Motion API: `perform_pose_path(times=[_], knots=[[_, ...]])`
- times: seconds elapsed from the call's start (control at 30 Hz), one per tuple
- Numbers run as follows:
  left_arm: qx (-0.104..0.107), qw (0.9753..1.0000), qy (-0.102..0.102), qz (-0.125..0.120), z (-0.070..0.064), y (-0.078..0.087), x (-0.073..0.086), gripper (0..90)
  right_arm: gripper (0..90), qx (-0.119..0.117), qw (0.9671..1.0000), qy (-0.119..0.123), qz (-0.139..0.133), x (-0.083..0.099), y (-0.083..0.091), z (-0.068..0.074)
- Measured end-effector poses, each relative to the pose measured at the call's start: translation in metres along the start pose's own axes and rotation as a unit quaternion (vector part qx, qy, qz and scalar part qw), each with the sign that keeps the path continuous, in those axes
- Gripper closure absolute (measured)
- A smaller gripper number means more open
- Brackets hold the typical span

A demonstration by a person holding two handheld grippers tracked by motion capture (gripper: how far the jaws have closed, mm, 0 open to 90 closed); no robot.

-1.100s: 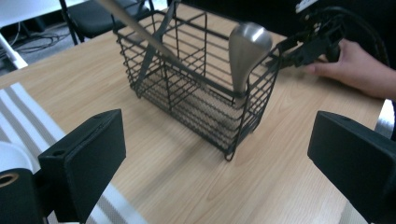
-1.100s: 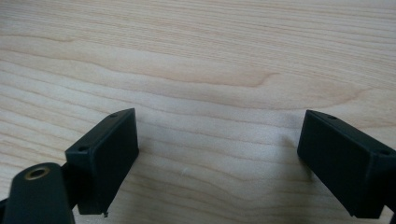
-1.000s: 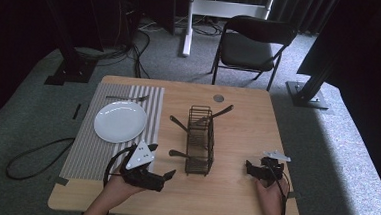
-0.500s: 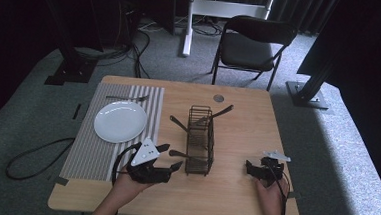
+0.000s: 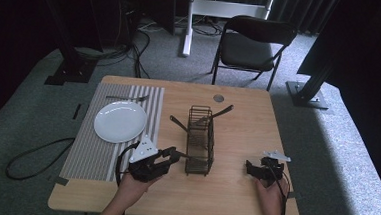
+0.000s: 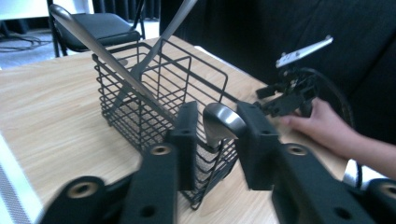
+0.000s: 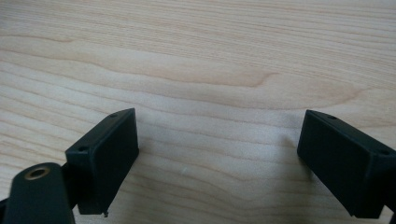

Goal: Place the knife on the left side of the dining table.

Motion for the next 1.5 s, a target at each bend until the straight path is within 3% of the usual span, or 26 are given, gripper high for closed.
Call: perform_pose_path(times=[0.1, 0.23, 0.3, 0.4, 0.6, 0.83, 1.2, 1.5], knots=[[-0.008, 1.0, 0.001, -0.004, 0.0, 0.0, 0.0, 76.5, 11.6, 0.0, 1.0, -0.001, 0.0, 0.0, 0.0, 0.0], [-0.019, 0.9997, -0.013, -0.005, -0.003, -0.001, -0.002, 78.9, 11.6, 0.0, 1.0, 0.0, 0.0, 0.0, 0.0, 0.0], [-0.007, 0.9999, 0.001, -0.012, -0.003, -0.002, -0.006, 82.8, 11.6, 0.0, 1.0, 0.0, 0.0, 0.0, 0.0, 0.0], [-0.024, 0.9994, -0.02, -0.014, -0.004, -0.006, -0.012, 83.4, 11.6, 0.0, 1.0, 0.0, 0.0, 0.0, 0.0, 0.0], [-0.018, 0.9989, -0.042, -0.005, -0.006, -0.015, -0.023, 83.5, 11.6, 0.001, 1.0, -0.001, 0.0, 0.0, 0.0, 0.0], [0.0, 0.9968, -0.08, 0.001, -0.008, -0.028, -0.039, 83.5, 11.7, 0.001, 1.0, 0.0, 0.0, 0.0, 0.0, 0.0], [0.016, 0.9957, -0.082, -0.04, -0.002, -0.06, -0.06, 83.6, 11.6, 0.0, 1.0, 0.0, 0.0, 0.0, 0.0, 0.0], [0.017, 0.9949, -0.066, -0.074, 0.004, -0.077, -0.065, 83.6, 11.7, 0.0, 1.0, 0.0, 0.0, 0.0, 0.0, 0.0]])
Point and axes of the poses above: each handheld gripper's, and its own axes: y roughly backward along the jaws, x roughly out of its underside, z roughly to its left, the point moved 6 cm from there along -y, roughly forward along the jaws, and after that the axes turned 9 degrees about -y, right-handed, at the moved point
